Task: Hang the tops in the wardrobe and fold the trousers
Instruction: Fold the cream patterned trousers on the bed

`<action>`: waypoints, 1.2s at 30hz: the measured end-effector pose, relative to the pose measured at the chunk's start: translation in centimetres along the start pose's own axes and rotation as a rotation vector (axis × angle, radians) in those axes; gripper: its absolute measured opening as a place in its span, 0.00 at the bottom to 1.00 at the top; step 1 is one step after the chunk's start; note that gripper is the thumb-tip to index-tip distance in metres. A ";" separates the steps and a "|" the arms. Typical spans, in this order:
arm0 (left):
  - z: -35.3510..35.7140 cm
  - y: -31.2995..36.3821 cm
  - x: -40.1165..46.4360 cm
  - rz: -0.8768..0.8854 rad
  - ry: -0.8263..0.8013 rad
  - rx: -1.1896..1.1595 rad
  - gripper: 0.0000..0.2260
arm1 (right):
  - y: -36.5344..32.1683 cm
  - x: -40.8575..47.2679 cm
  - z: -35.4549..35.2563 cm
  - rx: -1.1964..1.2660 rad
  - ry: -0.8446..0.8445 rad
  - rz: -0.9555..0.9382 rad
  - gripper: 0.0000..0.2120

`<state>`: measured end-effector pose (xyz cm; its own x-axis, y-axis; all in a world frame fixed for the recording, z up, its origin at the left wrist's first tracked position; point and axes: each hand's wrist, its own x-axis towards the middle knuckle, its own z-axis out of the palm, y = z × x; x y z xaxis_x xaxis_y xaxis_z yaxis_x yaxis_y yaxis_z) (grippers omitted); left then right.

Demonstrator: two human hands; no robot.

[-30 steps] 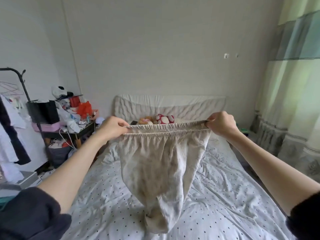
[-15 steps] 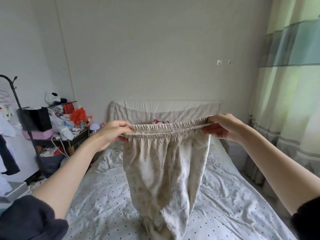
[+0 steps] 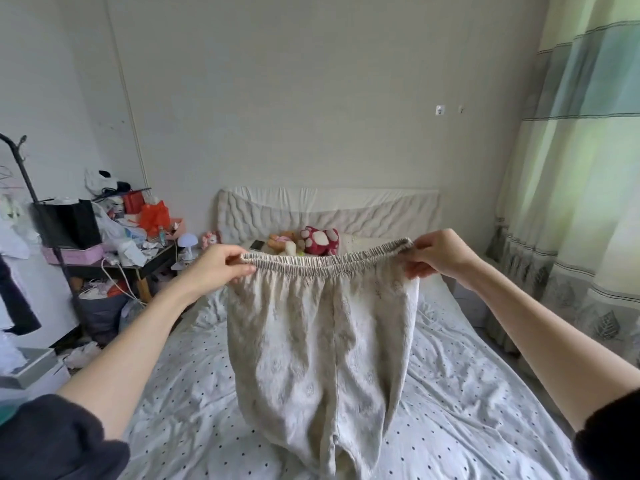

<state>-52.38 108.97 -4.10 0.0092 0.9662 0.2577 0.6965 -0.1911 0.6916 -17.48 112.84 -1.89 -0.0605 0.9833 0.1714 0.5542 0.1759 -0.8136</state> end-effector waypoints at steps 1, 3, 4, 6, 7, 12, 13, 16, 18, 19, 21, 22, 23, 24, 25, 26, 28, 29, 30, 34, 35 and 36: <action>-0.2 -0.1 0.1 0.001 0.073 0.027 0.01 | -0.3 0.0 0.2 -0.088 0.062 -0.062 0.06; -0.4 0.0 0.5 0.002 0.180 0.061 0.11 | -1.1 0.1 0.4 -0.203 0.175 -0.166 0.07; -0.5 0.6 0.4 0.001 0.216 0.057 0.16 | -1.4 0.1 0.5 -0.205 0.207 -0.205 0.09; -0.7 1.9 0.3 0.005 0.283 0.046 0.21 | -2.2 0.0 0.7 -0.080 0.210 -0.249 0.09; -0.7 2.4 0.3 0.013 0.304 0.019 0.23 | -2.4 -0.1 0.8 -0.007 0.208 -0.250 0.08; -1.0 2.7 -1.7 0.076 0.306 0.034 0.14 | -1.7 -1.1 1.0 -0.095 0.307 -0.288 0.12; -0.9 2.9 -2.3 0.090 0.313 0.046 0.14 | -1.4 -1.4 1.1 -0.133 0.319 -0.295 0.13; -1.2 3.8 -3.8 0.098 0.369 0.081 0.16 | -1.4 -2.2 1.1 -0.218 0.362 -0.334 0.12; -2.2 4.6 -4.2 0.161 0.408 0.109 0.08 | -2.3 -2.9 0.5 -0.220 0.422 -0.367 0.11; -3.1 5.5 -4.4 0.190 0.436 0.116 0.05 | -3.1 -3.3 -0.2 -0.210 0.460 -0.389 0.11; -4.5 7.2 -4.9 0.226 0.495 0.120 0.09 | -4.8 -4.3 -1.3 -0.193 0.530 -0.440 0.12; -5.4 8.6 -5.4 0.248 0.529 0.109 0.08 | -6.1 -5.2 -2.2 -0.178 0.565 -0.476 0.12; -6.1 9.5 -5.6 0.265 0.557 0.111 0.08 | -7.0 -5.8 -2.8 -0.165 0.594 -0.495 0.12; -6.9 10.8 -6.1 0.293 0.589 0.105 0.09 | -8.2 -6.8 -3.7 -0.150 0.628 -0.512 0.13; -7.7 12.2 -6.8 0.336 0.615 0.107 0.09 | -9.2 -8.0 -4.6 -0.131 0.656 -0.525 0.13; -8.4 13.4 -7.3 0.368 0.640 0.102 0.09 | -10.1 -8.8 -5.5 -0.108 0.679 -0.533 0.14; -10.3 16.1 -9.0 0.434 0.676 0.106 0.09 | -12.0 -11.3 -7.9 -0.082 0.732 -0.552 0.14; -11.3 17.3 -10.0 0.473 0.680 0.096 0.09 | -12.9 -12.7 -8.9 -0.075 0.749 -0.573 0.14; -12.1 18.2 -10.8 0.510 0.683 0.084 0.09 | -13.6 -13.9 -9.8 -0.069 0.764 -0.599 0.14; -14.8 20.8 -14.1 0.624 0.694 0.028 0.11 | -16.2 -19.2 -12.0 -0.035 0.828 -0.669 0.13; -15.4 21.3 -15.0 0.643 0.701 0.017 0.11 | -17.0 -20.5 -12.4 -0.026 0.841 -0.677 0.13; -15.8 21.7 -16.0 0.653 0.702 0.006 0.10 | -18.0 -21.9 -12.7 -0.016 0.834 -0.679 0.13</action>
<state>-48.74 86.58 17.48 -0.0336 0.3452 0.9379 0.7101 -0.6521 0.2654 -15.57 87.53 16.06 0.2224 0.3375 0.9147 0.6292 0.6670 -0.3991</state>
